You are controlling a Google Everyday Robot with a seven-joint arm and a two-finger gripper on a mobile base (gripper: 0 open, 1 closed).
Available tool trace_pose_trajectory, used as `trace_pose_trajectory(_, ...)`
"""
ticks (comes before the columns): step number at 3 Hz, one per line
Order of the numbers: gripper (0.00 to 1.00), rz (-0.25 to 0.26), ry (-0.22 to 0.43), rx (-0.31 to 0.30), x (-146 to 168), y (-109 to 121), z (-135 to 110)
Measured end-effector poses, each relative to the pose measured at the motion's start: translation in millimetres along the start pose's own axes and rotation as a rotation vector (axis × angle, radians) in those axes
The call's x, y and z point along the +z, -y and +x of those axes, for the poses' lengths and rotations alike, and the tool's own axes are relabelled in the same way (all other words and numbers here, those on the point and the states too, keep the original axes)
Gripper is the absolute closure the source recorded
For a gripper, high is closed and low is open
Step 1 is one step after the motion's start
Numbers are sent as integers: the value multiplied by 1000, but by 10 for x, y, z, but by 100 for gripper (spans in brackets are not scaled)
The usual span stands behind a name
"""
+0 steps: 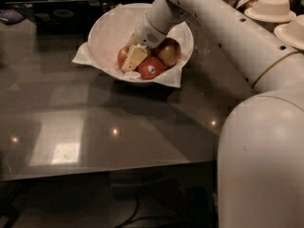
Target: Pick apple from white bowl
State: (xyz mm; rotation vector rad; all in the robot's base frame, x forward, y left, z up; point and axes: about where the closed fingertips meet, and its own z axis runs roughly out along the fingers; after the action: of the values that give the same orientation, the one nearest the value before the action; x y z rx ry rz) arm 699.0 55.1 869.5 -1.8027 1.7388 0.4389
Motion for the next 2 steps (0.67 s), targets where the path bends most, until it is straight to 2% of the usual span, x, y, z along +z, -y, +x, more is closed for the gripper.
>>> trace_pose_trajectory(1, 100, -1, 37, -7, -97, -18, -73)
trace_pose_trajectory(2, 100, -9, 117, -7, -267, -5, -185)
